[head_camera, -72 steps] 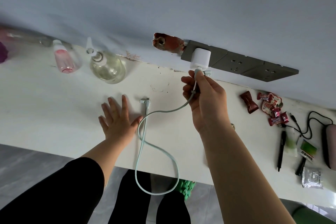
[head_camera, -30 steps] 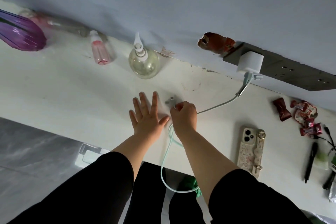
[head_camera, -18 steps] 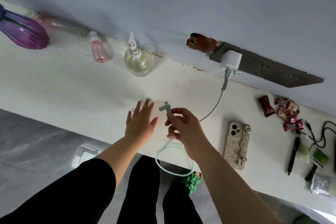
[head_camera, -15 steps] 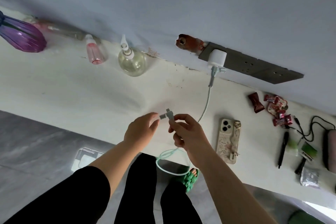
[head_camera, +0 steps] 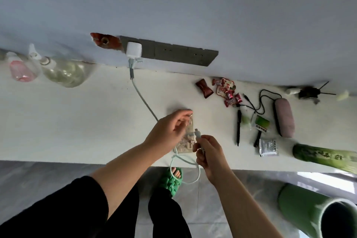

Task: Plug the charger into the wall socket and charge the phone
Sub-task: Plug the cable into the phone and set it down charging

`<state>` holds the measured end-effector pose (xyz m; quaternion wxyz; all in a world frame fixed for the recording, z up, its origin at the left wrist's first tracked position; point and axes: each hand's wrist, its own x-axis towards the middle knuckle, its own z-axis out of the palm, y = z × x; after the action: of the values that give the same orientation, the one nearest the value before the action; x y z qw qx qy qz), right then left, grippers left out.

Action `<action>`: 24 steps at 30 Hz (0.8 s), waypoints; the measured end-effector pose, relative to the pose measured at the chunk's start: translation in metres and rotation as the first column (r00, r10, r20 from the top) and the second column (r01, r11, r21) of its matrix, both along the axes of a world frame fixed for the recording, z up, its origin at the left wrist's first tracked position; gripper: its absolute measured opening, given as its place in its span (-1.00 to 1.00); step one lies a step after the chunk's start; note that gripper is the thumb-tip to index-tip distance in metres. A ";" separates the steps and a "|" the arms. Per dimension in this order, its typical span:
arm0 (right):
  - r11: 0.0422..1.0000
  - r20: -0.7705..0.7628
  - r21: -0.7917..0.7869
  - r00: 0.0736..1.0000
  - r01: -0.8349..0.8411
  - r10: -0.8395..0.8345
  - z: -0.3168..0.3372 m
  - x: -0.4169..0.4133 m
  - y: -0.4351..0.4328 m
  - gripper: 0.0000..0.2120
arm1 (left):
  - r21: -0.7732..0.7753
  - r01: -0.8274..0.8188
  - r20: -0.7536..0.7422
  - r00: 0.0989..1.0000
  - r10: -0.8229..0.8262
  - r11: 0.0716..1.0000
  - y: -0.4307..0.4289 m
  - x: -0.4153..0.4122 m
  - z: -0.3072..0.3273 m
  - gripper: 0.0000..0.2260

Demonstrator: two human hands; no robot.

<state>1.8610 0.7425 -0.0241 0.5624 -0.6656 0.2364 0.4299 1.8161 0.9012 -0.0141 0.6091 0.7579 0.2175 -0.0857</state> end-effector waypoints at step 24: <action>0.982 -0.113 0.069 0.979 0.178 -0.169 -0.063 0.010 -0.052 -0.89 | 0.651 0.676 -0.682 0.320 -0.658 -0.346 -0.011 0.066 -0.098 -0.36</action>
<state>1.8707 0.6900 -0.0870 0.6102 -0.5957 0.3062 0.4231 1.8818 0.8899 -0.1120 -0.1408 0.9110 -0.2633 -0.2846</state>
